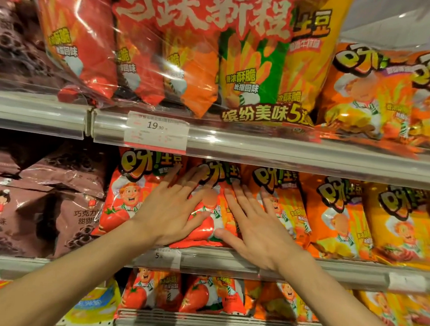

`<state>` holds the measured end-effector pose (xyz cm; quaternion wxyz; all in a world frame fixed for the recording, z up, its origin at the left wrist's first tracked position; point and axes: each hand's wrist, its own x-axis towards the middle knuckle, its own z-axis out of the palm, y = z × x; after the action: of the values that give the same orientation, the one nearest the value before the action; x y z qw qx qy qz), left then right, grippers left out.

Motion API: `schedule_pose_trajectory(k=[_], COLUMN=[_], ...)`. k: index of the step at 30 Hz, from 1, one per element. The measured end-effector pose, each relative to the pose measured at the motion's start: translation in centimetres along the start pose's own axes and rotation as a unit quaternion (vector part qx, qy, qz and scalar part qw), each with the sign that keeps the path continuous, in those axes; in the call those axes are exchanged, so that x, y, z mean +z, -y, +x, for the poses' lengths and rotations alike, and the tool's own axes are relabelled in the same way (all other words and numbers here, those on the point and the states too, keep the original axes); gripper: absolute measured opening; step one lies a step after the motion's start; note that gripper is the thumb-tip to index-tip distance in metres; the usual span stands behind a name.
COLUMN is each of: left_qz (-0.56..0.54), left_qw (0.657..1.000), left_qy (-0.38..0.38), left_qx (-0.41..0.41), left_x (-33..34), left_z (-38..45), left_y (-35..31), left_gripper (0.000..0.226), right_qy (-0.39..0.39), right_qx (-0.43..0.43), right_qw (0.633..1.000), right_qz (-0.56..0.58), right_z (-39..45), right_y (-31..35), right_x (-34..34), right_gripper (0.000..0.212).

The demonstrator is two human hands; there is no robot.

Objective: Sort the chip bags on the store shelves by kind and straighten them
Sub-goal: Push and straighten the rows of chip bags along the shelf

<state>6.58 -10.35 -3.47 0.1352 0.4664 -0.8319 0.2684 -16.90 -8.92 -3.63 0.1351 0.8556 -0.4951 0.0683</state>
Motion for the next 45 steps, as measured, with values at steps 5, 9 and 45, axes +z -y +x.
schedule_pose_trajectory(k=[5, 9, 45], left_qz=[0.019, 0.024, -0.046], left_qw=[1.0, 1.0, 0.982], left_qy=[0.006, 0.01, -0.052], left_qx=[0.009, 0.005, -0.173], left_x=[0.7, 0.7, 1.4], left_z=[0.9, 1.1, -4.5], left_y=[0.5, 0.8, 4.2], left_gripper=[0.07, 0.07, 0.061], right_qy=[-0.018, -0.022, -0.107], right_qx=[0.013, 0.023, 0.122], right_qw=[1.0, 0.999, 0.986], right_qz=[-0.018, -0.015, 0.04], right_z=[-0.1, 0.4, 5.8], right_y=[0.5, 0.8, 7.2], right_x=[0.5, 0.6, 1.8], right_gripper=[0.088, 0.088, 0.08])
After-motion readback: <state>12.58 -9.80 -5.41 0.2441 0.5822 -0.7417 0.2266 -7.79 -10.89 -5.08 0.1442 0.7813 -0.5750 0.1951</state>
